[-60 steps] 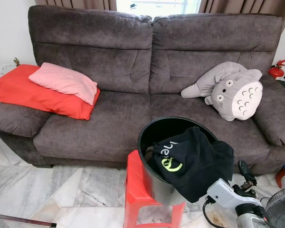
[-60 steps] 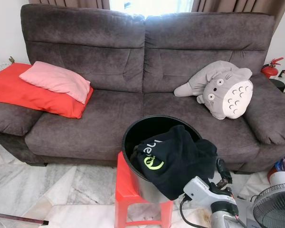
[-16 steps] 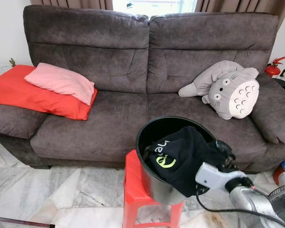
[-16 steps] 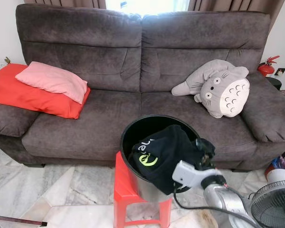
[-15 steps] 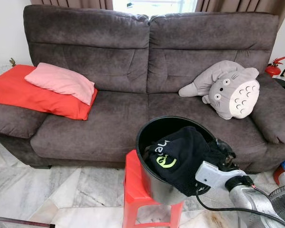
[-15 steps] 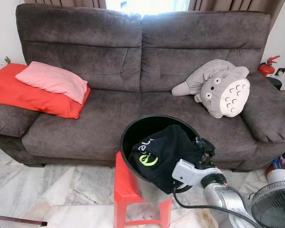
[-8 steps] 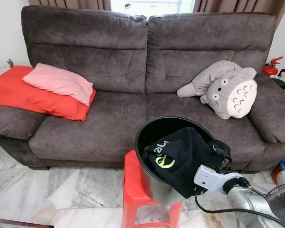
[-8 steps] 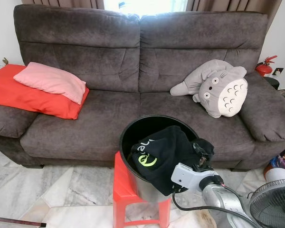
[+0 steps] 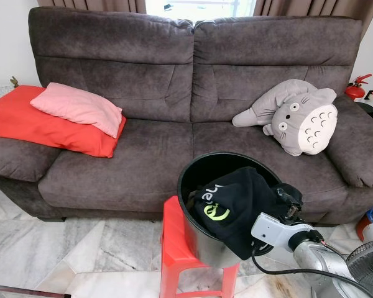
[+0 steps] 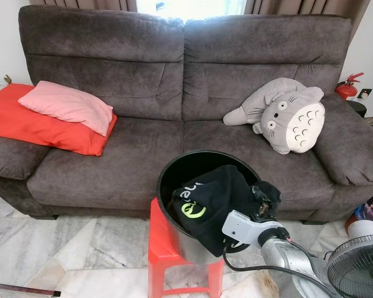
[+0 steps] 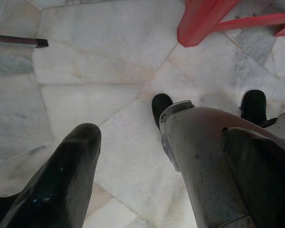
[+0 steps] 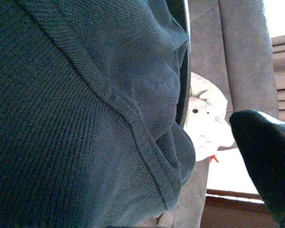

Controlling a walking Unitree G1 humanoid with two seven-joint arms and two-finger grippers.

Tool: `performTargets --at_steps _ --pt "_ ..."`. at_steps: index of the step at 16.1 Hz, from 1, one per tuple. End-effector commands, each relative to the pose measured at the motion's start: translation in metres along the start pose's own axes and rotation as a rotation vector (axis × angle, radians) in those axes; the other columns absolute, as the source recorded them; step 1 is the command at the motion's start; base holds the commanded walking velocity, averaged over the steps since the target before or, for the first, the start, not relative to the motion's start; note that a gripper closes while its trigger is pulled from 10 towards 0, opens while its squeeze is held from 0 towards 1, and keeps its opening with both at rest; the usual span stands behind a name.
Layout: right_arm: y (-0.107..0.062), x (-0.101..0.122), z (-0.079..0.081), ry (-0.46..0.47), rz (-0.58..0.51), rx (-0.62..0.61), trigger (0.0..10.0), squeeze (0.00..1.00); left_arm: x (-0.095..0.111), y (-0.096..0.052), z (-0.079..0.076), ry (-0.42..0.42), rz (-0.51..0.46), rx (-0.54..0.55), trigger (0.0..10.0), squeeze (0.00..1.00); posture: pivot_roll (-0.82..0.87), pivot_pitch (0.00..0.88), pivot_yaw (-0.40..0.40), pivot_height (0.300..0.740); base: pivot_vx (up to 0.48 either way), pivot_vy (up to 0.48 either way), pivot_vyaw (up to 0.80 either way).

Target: Hang hanger

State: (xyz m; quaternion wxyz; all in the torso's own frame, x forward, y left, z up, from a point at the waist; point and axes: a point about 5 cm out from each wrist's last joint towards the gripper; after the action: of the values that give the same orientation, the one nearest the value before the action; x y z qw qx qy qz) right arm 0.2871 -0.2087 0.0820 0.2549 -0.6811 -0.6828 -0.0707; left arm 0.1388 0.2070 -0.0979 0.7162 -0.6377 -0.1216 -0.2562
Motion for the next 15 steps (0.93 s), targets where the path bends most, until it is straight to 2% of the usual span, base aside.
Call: performTargets --at_steps 1,2,11,15 --pt "-0.0018 0.0006 0.0088 0.018 -0.007 0.029 0.7 0.0 -0.0148 -0.0031 -0.0016 0.019 0.054 -0.011 10.0 0.0 -0.1 0.048 0.018 0.74 0.0 0.0 0.0" --pt "-0.0012 0.0023 0.0077 0.02 -0.026 0.018 0.0 0.0 -0.015 -0.0032 -0.0016 0.02 0.054 -0.01 10.0 0.0 -0.1 0.044 0.018 0.74 0.0 0.0 0.0" --pt "-0.0011 0.0023 0.0087 0.042 -0.008 0.006 0.0 0.0 -0.0151 -0.0033 -0.0006 0.02 0.052 -0.007 10.0 0.0 -0.09 0.039 0.016 0.74 0.0 0.0 0.0" --pt "0.0001 0.0025 -0.0001 0.133 0.008 -0.051 0.0 0.0 -0.0128 -0.003 0.0037 0.014 0.048 0.0 10.0 0.0 -0.09 0.047 0.015 0.74 0.0 0.0 0.0"
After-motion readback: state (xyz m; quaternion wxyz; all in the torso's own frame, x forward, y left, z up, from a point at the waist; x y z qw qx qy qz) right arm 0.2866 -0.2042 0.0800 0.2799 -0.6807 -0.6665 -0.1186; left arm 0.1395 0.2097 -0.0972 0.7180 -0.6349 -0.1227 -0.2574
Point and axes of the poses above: a point about 5 cm out from each wrist's last joint towards the gripper, its own y axis pointing out of the wrist towards the gripper, its own x axis along the axis of the wrist's last joint, z = x × y, and after that the axes turned 11 degrees about y, right-handed
